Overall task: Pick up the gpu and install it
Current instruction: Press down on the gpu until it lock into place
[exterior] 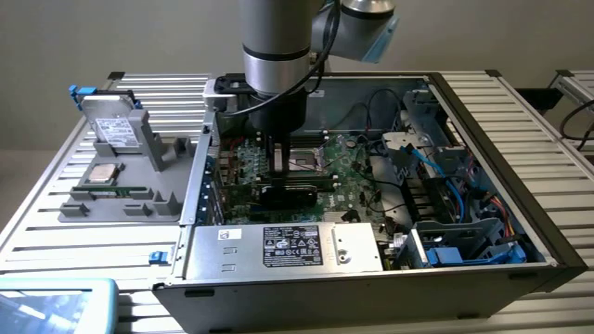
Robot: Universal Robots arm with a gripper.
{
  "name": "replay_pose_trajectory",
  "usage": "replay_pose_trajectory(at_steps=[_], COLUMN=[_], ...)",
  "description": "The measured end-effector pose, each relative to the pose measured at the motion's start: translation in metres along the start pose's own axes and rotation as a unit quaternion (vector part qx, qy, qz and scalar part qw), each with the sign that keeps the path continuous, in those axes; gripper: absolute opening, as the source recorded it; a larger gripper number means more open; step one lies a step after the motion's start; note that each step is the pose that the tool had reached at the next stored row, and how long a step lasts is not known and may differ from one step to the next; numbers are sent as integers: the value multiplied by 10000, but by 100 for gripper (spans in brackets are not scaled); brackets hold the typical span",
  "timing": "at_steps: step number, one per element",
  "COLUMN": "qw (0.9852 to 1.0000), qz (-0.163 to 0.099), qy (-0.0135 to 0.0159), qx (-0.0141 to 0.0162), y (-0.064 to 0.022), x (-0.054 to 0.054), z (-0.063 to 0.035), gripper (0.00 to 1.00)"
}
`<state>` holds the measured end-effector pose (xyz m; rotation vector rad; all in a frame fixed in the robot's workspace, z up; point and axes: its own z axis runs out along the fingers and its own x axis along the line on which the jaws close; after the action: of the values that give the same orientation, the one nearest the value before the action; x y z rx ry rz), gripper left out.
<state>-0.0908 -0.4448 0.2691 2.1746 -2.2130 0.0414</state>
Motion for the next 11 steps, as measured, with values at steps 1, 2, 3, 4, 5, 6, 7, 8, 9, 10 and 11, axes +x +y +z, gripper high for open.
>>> replay_pose_trajectory(at_steps=[1,2,3,4,5,6,7,8,9,10,11], qw=[10000,10000,10000,10000,10000,10000,10000,10000,10000,10000,10000], qz=[0,-1,-1,-2,-2,-2,-2,-2,-2,-3,-4], qy=[1,1,5,7,6,-3,-4,1,0,1,2], qx=[-7,-13,-18,-22,-24,-30,-37,-44,-51,-62,-71], y=[0,0,0,0,0,-1,0,0,0,0,1], x=[0,-1,-1,-1,-1,-3,-1,2,5,6,8], z=[13,28,37,42,43,32,-7,-59,-101,-137,-179], gripper=[12,12,12,12,12,12,12,12,12,12,12])
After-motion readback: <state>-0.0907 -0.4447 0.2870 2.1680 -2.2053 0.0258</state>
